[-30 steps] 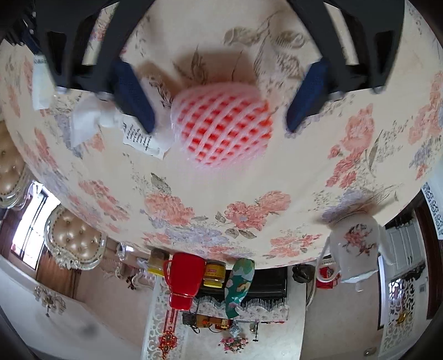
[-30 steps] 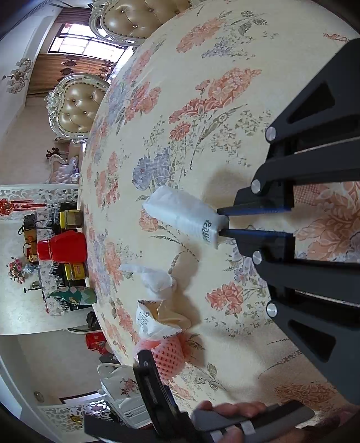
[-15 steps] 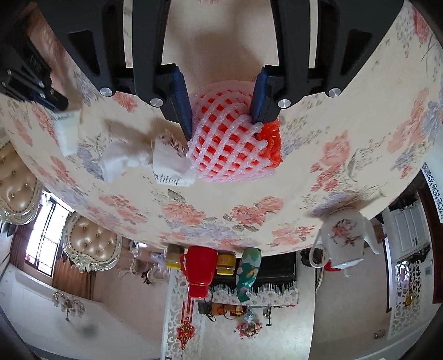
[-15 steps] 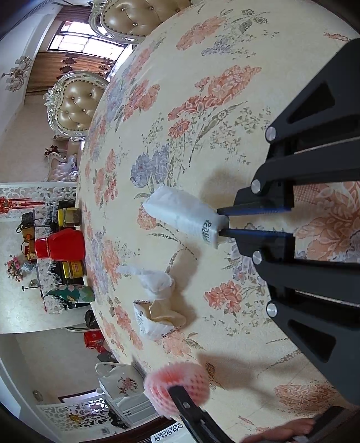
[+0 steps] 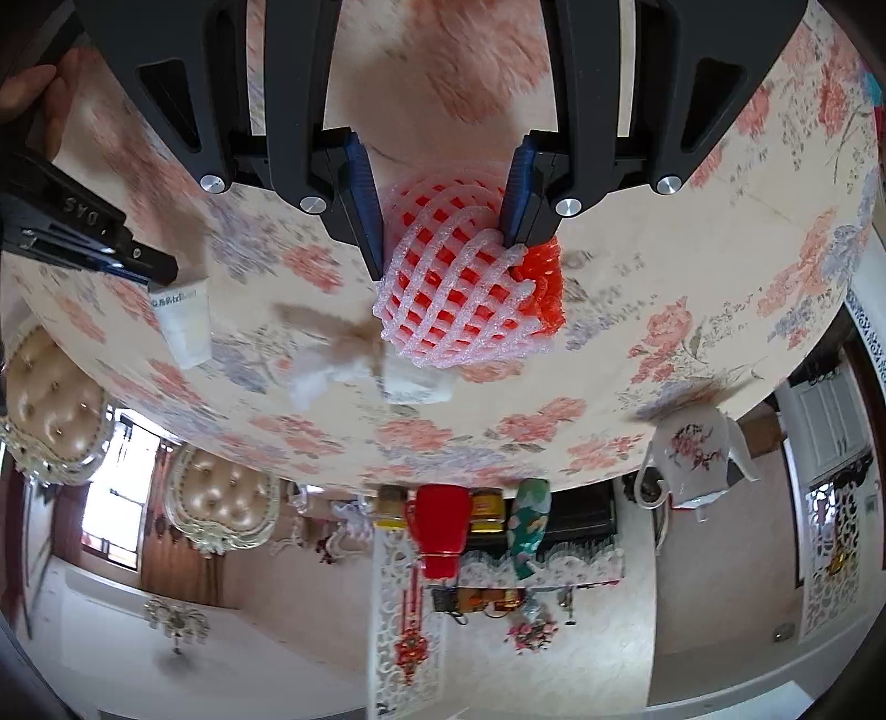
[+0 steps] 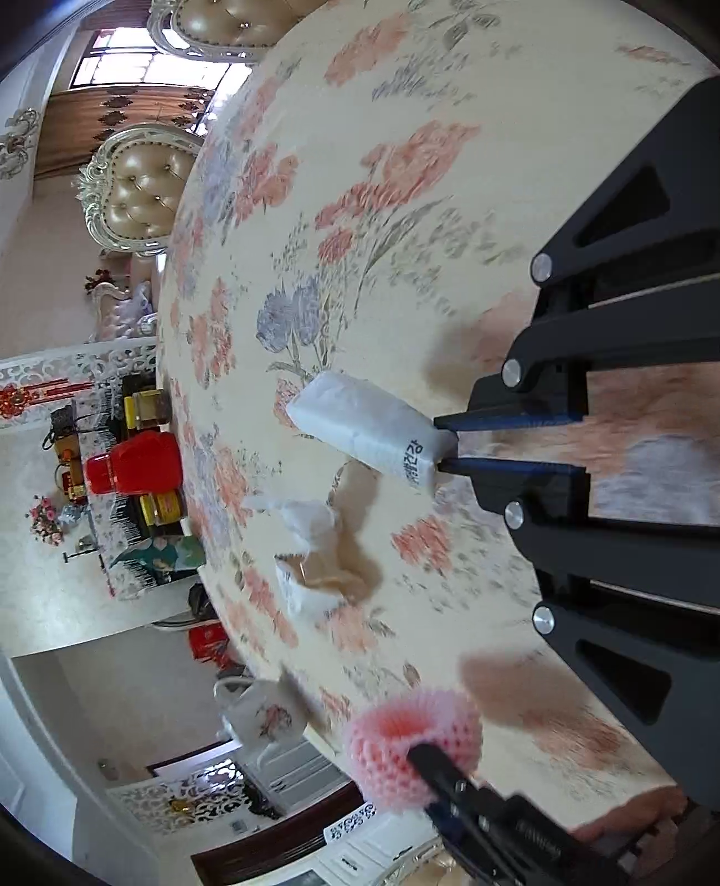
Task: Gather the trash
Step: 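Carry the foam net and white tube in both tools over the wastebasket, then open both tools to drop the net and tube into the wastebasket, then move both open tools back to the table toward the tissue wrapper, then grasp the crumpled white tissue with the right tool while the left tool grasps the tissue wrapper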
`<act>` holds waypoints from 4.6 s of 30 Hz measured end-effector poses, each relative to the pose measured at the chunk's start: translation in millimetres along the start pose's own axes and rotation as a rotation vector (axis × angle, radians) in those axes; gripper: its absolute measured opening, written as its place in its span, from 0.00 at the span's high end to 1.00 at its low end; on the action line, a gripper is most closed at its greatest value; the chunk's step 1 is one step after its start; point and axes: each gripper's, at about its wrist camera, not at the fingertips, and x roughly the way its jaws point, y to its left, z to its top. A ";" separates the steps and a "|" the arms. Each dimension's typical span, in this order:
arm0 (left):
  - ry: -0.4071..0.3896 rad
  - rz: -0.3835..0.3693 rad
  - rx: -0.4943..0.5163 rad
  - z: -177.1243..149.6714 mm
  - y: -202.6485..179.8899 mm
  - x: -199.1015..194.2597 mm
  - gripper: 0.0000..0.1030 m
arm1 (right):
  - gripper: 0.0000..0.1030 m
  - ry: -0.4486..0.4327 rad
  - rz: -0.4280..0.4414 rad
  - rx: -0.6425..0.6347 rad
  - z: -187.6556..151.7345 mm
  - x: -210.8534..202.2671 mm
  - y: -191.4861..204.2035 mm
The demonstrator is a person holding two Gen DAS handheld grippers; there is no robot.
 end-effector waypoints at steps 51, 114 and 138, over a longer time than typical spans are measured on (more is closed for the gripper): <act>-0.027 -0.683 0.480 -59.0 -352.9 -82.9 0.63 | 0.91 -0.204 -0.413 0.301 -163.7 -264.9 -247.3; -0.005 -0.009 0.105 41.5 -34.4 56.8 0.10 | 0.41 -0.094 -0.037 0.079 -30.7 -84.8 -77.4; -0.037 0.164 -0.169 51.8 58.5 67.2 0.10 | 0.33 0.167 0.030 -0.145 80.3 146.3 59.6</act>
